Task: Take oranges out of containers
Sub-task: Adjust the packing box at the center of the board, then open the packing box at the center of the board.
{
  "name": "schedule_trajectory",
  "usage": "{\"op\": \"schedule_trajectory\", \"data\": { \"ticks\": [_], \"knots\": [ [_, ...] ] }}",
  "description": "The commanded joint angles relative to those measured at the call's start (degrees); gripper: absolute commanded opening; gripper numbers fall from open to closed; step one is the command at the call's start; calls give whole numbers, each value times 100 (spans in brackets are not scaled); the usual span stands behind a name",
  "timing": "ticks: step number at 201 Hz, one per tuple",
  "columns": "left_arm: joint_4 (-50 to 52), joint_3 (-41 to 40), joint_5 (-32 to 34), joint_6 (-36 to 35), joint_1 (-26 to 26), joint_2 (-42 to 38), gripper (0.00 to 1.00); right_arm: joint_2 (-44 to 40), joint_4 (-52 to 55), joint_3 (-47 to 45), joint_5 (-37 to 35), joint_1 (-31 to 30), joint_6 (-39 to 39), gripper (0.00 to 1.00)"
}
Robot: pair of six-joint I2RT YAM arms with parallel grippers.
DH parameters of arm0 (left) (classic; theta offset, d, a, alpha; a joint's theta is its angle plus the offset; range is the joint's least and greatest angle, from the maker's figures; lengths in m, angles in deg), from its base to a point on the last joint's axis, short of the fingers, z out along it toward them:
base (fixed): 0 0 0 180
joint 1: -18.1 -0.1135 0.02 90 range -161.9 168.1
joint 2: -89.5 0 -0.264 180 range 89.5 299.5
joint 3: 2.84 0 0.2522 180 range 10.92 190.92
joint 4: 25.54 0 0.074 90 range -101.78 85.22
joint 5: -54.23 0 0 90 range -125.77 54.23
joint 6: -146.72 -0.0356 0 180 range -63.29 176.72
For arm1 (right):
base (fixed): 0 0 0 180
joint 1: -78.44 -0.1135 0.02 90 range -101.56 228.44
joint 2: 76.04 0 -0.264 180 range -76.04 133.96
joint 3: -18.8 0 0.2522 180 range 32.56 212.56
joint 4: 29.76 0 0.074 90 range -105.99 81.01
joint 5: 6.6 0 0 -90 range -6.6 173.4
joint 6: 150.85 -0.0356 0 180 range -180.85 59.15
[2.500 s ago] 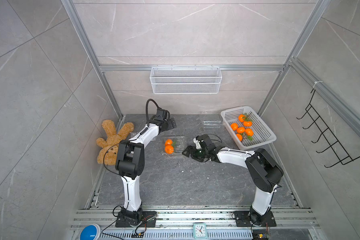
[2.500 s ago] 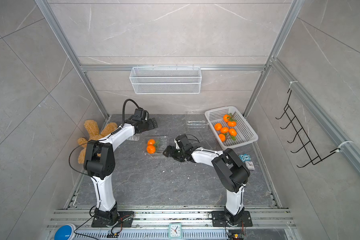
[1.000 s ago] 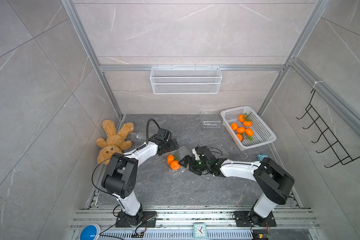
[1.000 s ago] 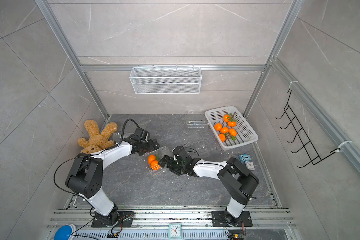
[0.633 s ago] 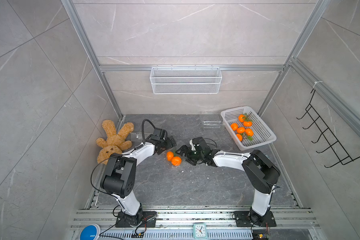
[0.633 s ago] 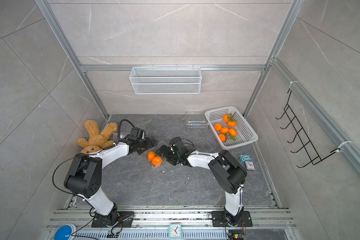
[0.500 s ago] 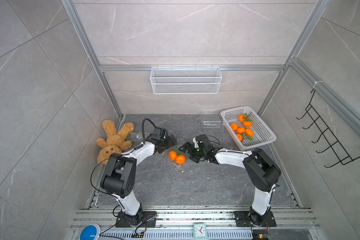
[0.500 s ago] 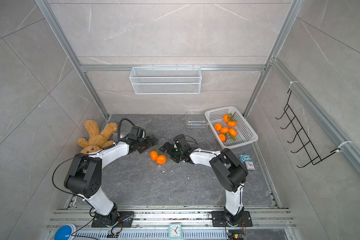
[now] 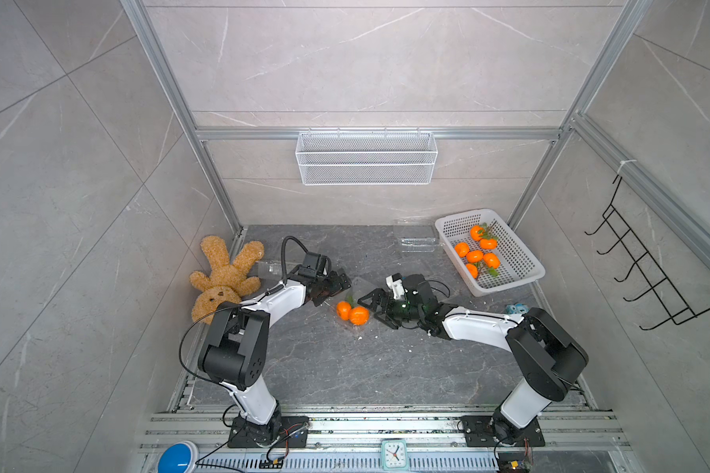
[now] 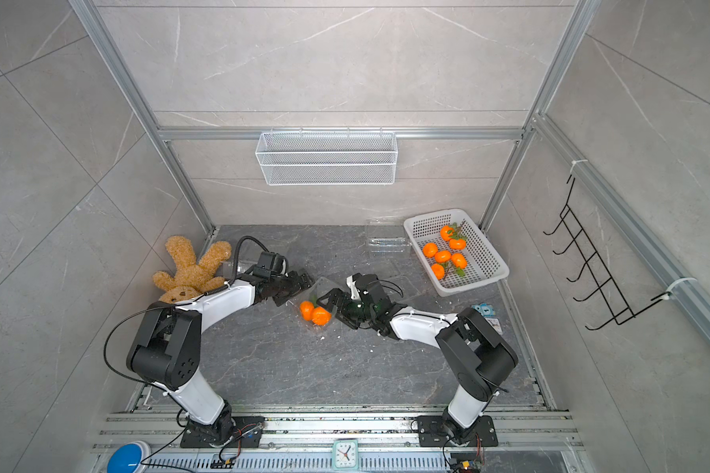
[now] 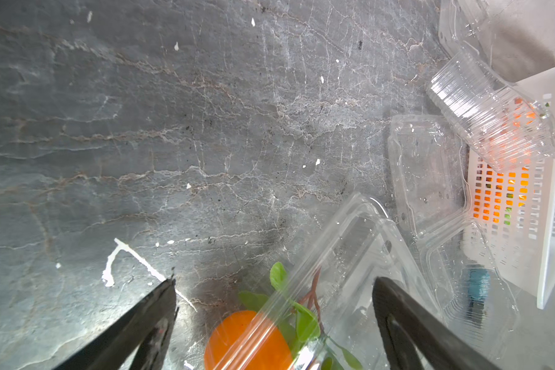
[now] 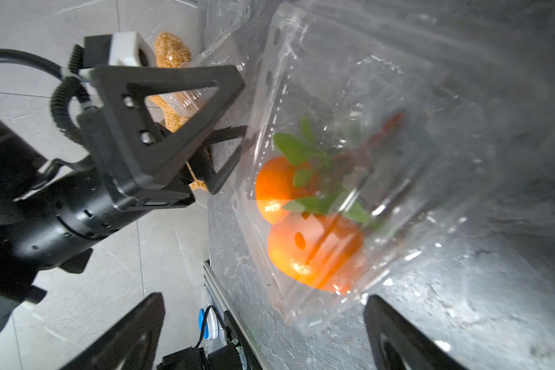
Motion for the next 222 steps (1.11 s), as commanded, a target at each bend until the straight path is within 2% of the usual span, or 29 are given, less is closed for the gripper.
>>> {"op": "schedule_trajectory", "data": {
  "ticks": [1, 41, 139, 222],
  "knots": [
    [-110, -111, -167, 102, 14, -99, 97, -15, -427, -111, 108, -24, -155, 96],
    [-151, -238, -206, 113, 20, -156, 97, 314, -1159, -239, 272, -22, -505, 92],
    [-273, -288, -246, 182, 19, -114, 97, 146, -1362, -664, 172, -82, -559, 90],
    [-389, -387, -315, 263, 19, -137, 97, 335, -1613, -480, 199, -240, -669, 85]
  ]
}}
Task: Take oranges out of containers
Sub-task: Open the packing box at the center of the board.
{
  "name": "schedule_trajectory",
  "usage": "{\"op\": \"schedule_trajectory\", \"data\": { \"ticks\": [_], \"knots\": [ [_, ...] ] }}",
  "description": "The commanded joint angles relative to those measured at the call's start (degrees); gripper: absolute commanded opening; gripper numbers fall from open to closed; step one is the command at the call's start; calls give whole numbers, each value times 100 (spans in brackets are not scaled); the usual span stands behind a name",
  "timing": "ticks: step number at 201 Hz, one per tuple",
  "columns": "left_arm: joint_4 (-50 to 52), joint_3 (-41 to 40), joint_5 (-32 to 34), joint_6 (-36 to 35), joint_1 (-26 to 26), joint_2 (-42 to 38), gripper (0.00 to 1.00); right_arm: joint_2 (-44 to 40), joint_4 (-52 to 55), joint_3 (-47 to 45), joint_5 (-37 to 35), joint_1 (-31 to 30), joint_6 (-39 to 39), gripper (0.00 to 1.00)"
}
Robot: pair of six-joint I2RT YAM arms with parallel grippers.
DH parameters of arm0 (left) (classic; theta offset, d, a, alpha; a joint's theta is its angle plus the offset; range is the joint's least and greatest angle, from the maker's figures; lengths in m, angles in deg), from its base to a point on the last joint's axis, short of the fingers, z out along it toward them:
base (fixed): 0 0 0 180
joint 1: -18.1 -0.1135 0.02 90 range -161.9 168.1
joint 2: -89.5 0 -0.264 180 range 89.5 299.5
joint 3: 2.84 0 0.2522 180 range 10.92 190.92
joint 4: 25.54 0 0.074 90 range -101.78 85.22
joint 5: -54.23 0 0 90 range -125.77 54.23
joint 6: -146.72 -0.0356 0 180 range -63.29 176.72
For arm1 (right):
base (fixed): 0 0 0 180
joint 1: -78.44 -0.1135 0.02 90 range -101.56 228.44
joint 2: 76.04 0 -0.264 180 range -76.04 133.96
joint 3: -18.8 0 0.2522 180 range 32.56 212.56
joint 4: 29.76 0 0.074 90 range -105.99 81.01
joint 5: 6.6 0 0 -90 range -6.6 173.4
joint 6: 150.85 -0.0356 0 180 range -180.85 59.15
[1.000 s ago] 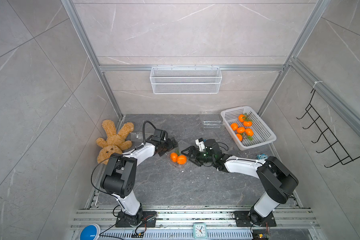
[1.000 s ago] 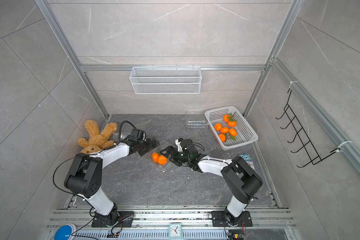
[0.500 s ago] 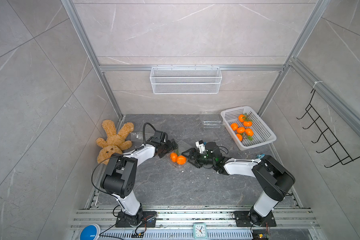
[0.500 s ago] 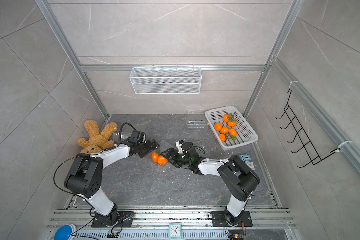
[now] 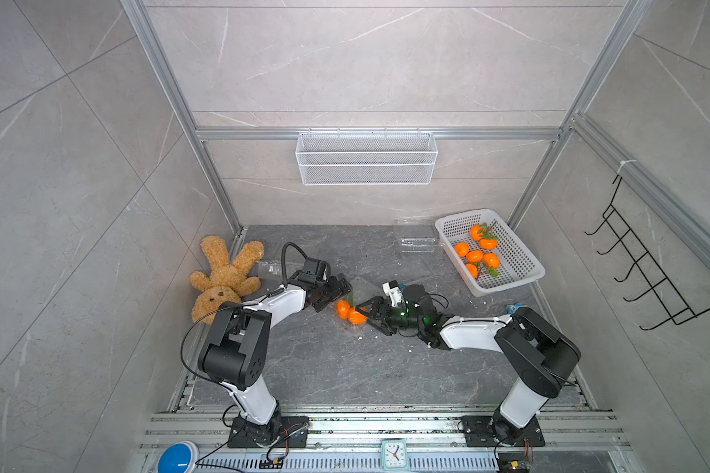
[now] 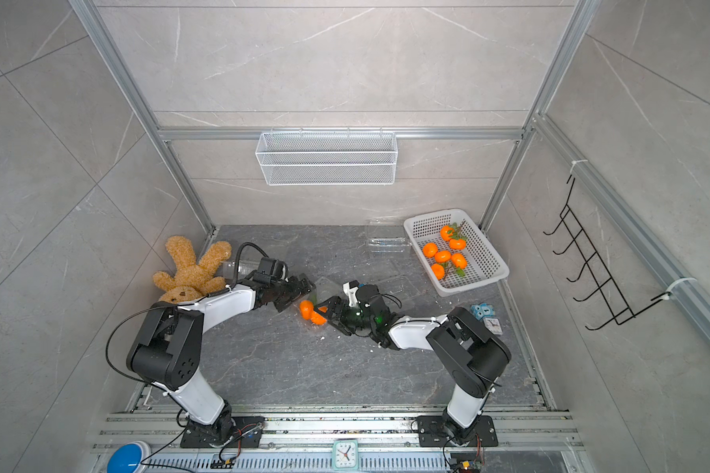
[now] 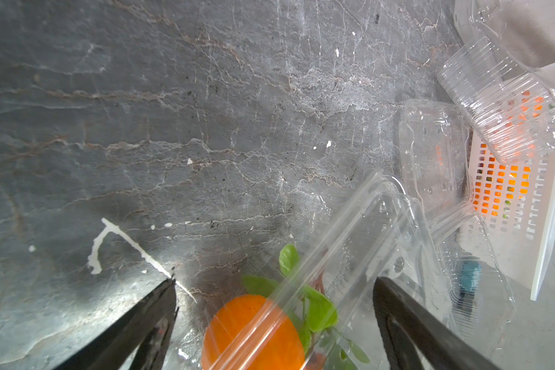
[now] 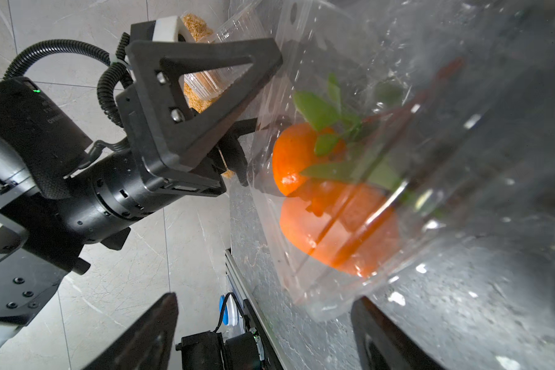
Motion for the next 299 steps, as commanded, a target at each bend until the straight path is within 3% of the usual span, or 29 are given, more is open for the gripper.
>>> {"op": "schedule_trajectory", "data": {
  "ticks": [1, 130, 299],
  "knots": [
    [-107, -50, -114, 70, 16, -141, 97, 114, -192, 115, 32, -33, -90, 85],
    [-563, -202, -364, 396, 25, -15, 97, 941, -1710, 427, 325, -466, -911, 69],
    [-1268, -232, -631, 1035, 61, 348, 97, 1894, -4567, 839, 97, -811, -1726, 63]
  ]
}}
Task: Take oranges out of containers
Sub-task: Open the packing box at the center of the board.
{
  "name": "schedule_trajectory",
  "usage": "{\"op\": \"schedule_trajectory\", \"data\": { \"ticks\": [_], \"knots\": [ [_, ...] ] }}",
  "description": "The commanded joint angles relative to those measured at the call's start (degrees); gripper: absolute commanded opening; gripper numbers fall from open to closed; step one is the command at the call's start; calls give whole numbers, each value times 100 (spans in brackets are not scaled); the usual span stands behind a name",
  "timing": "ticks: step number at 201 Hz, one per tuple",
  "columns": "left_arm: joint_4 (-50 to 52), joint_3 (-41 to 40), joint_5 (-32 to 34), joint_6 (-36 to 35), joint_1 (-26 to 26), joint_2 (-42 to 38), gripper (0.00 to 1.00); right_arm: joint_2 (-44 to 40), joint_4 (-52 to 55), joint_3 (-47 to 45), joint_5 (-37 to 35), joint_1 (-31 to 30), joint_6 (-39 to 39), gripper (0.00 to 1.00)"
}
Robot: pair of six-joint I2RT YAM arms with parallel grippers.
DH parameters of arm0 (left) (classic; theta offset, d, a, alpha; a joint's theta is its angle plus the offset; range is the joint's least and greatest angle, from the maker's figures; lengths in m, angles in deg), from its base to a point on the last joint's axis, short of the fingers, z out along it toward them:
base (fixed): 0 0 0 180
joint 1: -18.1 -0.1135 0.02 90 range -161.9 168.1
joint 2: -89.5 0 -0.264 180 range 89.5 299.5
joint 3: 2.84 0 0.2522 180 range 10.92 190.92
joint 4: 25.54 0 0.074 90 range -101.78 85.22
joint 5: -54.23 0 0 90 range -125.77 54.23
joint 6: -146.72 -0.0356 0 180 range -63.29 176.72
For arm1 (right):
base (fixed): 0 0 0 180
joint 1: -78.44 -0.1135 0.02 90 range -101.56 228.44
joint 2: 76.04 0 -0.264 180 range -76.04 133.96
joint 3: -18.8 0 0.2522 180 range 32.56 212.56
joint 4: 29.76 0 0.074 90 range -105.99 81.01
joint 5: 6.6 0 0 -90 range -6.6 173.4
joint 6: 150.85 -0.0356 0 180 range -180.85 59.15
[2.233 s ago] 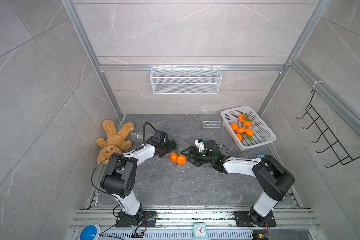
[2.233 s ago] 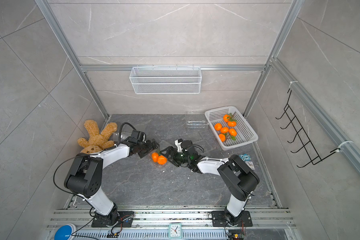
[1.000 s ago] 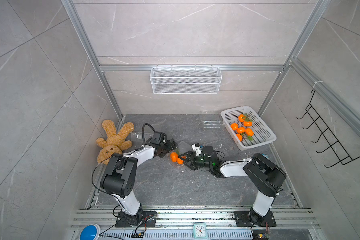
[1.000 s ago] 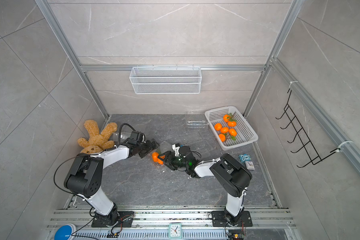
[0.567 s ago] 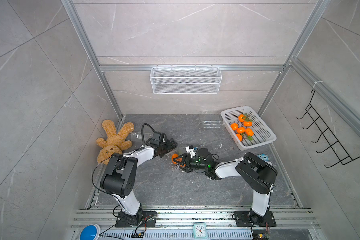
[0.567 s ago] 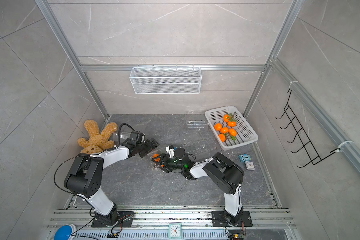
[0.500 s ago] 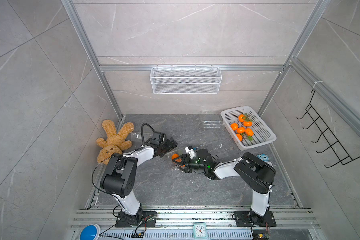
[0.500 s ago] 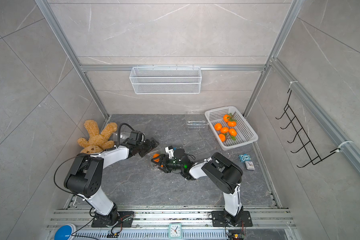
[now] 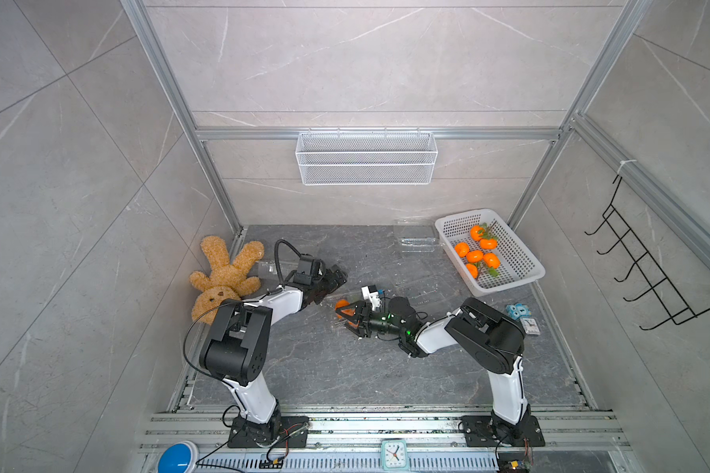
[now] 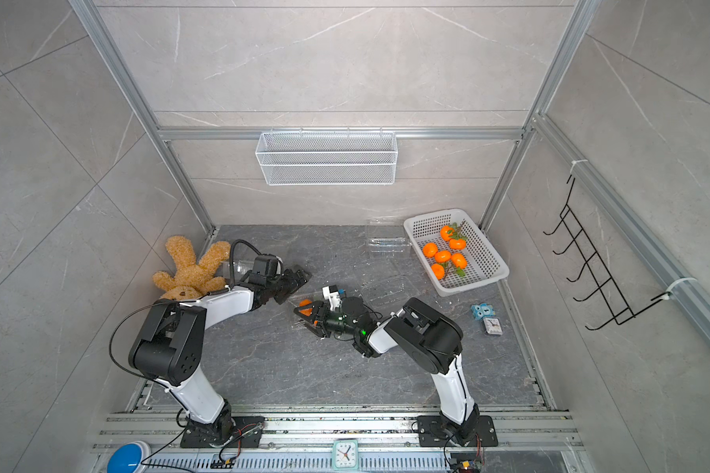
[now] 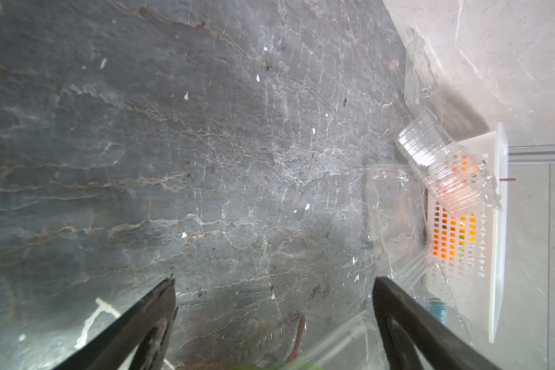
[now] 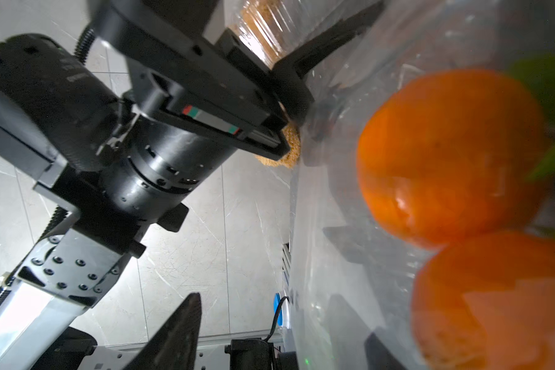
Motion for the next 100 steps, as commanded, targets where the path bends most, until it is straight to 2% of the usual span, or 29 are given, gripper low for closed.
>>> {"op": "schedule_trajectory", "data": {
  "ticks": [1, 70, 100],
  "knots": [
    [77, -42, -698, 476, 256, 164, 97, 109, -1205, 389, 52, -182, -169, 63],
    [-121, -36, -761, 617, 255, 291, 97, 263, -1412, 427, -133, -262, 18, 61],
    [167, 198, -720, 489, 156, 282, 97, 165, -1154, 352, -184, -226, 131, 61]
  ]
}}
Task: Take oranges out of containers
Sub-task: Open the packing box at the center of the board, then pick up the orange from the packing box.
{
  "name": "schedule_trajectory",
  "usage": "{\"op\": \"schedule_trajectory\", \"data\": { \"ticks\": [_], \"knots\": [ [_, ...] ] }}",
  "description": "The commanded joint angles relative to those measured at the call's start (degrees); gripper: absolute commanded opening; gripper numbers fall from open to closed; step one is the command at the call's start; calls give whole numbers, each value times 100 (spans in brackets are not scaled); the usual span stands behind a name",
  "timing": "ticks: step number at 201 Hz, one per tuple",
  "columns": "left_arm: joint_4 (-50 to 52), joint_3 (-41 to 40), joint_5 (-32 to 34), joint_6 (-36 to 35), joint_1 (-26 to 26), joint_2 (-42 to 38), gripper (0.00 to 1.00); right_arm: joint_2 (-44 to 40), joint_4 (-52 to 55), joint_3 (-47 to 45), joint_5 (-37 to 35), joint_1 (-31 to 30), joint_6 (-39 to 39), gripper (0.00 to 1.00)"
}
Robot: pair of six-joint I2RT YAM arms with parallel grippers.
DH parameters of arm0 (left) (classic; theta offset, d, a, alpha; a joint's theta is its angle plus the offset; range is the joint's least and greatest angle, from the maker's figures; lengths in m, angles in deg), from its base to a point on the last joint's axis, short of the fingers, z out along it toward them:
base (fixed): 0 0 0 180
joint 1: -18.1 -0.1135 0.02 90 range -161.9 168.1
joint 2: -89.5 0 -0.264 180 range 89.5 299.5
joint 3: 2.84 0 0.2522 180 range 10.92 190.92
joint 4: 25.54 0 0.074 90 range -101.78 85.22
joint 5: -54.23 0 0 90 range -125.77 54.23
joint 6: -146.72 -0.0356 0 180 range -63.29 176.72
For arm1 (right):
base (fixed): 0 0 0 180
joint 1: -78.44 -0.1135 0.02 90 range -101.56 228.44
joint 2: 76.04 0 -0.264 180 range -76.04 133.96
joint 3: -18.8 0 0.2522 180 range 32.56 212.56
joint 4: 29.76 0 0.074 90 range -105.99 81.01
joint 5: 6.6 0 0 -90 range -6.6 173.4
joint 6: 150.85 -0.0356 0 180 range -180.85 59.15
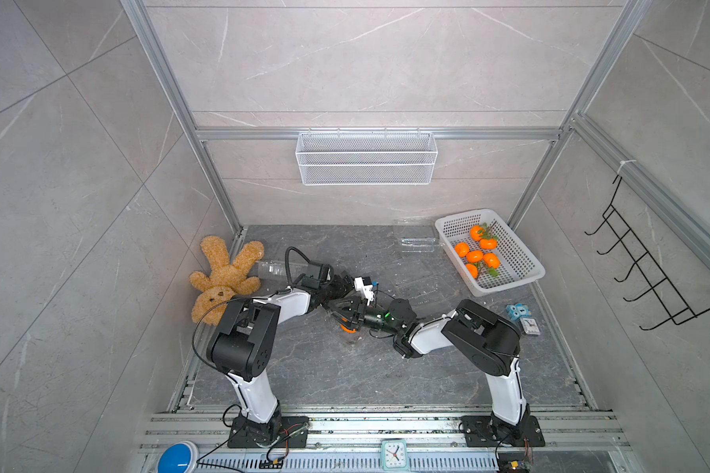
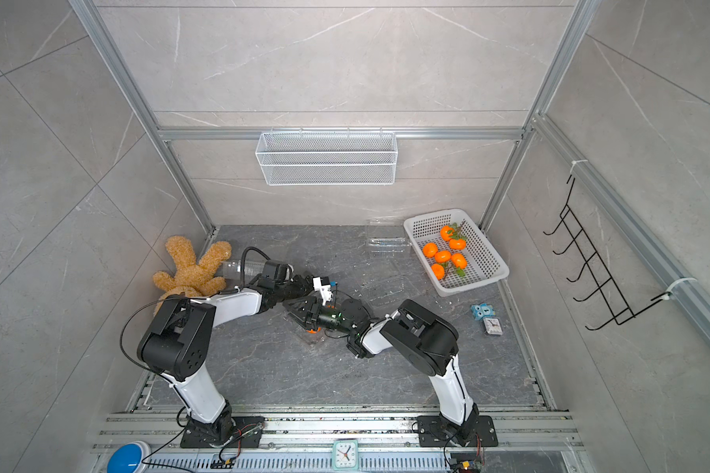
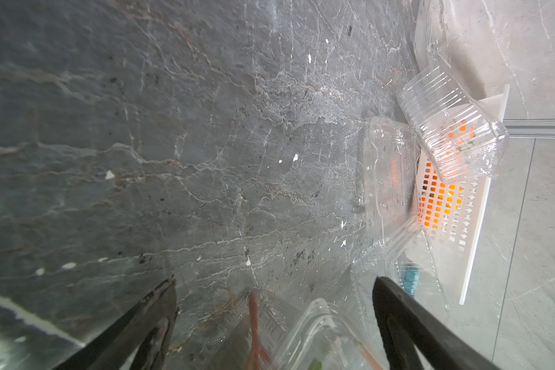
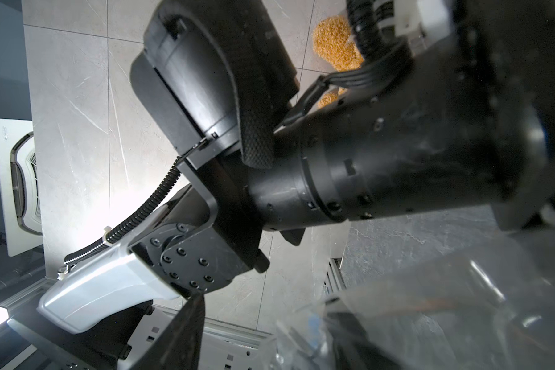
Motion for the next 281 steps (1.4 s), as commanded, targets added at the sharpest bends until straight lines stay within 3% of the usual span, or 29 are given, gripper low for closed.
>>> {"op": "schedule_trajectory", "data": {
  "ticks": [1, 36, 79, 123, 170, 187, 210, 247, 281],
  "knots": [
    [179, 248, -191, -7, -105, 57, 97, 52, 47, 13, -42, 31, 154, 61],
    [828, 727, -190, -267, -502, -73, 97, -450, 1252, -102, 48, 168, 712, 66],
    [1609, 1409, -118, -621, -691, -409, 98, -1272, 3603, 107, 216, 459, 1862, 77],
    [1874, 1386, -227, -657, -893, -1067, 98, -1597, 5019, 852, 382, 553, 2874, 88],
    [3075, 1745, 603, -1205, -1093, -2254, 100, -2291, 7572, 1466, -347, 602, 4191, 98],
    [3357, 1774, 844, -1308, -1093, -2535, 99, -2402, 8539, 1566, -686, 596, 4611, 95],
    [3189, 1351, 561, -1160, -1085, -2868, 100, -2337, 9699, 1731, -1136, 541, 5148, 90],
    [2244, 178, 47, -527, -844, -3380, 99, -1884, 10612, 2255, -1901, 245, 5878, 85],
    [1901, -378, 94, -229, -304, -3663, 99, -1310, 11190, 2918, -2312, 31, 6312, 81]
  ]
}}
